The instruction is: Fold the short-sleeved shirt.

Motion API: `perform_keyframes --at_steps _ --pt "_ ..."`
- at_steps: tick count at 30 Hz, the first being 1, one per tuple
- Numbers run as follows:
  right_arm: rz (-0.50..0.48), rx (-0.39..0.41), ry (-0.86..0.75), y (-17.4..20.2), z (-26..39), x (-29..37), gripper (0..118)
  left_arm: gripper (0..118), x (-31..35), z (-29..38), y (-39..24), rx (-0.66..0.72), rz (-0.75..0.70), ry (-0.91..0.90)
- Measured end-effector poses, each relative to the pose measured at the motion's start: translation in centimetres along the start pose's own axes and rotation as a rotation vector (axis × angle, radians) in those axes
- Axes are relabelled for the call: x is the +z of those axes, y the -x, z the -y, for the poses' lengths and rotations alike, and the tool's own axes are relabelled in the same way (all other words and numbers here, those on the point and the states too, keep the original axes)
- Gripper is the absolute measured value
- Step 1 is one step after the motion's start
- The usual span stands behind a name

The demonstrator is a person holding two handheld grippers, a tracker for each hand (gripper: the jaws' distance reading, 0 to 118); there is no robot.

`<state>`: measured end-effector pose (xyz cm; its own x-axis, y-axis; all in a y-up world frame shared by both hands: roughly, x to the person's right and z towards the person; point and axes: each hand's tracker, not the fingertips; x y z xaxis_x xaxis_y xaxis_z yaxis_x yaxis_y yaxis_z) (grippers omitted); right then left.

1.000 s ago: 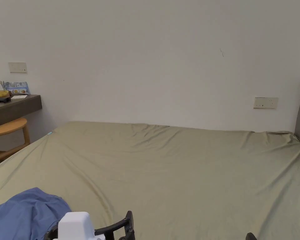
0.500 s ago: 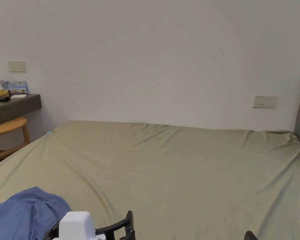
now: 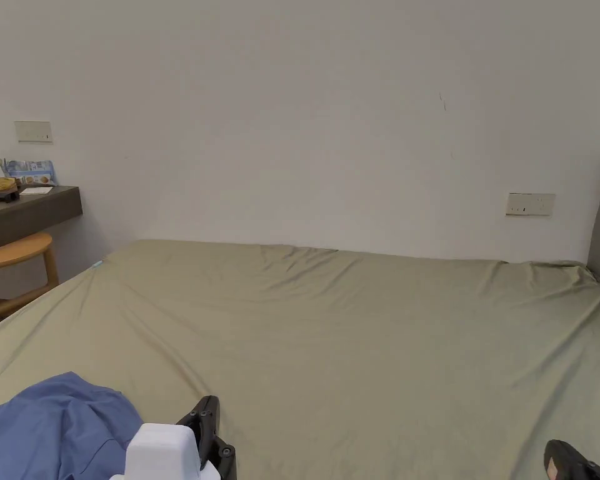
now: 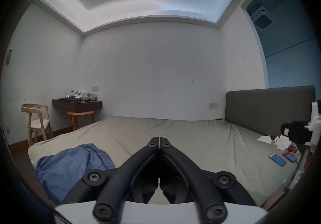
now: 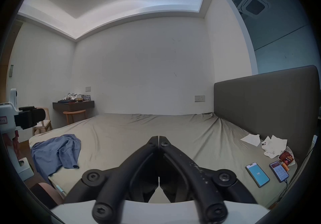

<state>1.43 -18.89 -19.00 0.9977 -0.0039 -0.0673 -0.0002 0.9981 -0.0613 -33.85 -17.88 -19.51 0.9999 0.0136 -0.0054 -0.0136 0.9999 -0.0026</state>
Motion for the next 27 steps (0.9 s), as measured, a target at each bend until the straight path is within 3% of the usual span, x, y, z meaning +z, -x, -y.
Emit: perform_keyframes --at_steps 2,8,11,24,27 --pt "-0.032 -0.017 0.001 -0.3 -0.2 0.0 1 0 -0.2 0.2 -0.7 -0.074 -0.014 -0.003" --pt "-0.017 0.026 0.011 0.4 -0.5 -0.2 1 0 0.2 0.1 -0.6 -0.068 0.006 -0.006" --pt "-0.069 0.040 0.023 1.8 -0.9 -1.2 1 0 1.2 0.0 1.2 -0.060 -0.034 0.000" --pt "-0.567 0.101 0.018 20.0 -0.9 -6.4 1 0 11.0 0.1 15.2 -0.018 -0.522 0.038" --pt "-0.625 0.087 0.020 22.9 -1.2 -7.1 1 0 12.0 0.2 17.0 0.003 -0.579 0.048"
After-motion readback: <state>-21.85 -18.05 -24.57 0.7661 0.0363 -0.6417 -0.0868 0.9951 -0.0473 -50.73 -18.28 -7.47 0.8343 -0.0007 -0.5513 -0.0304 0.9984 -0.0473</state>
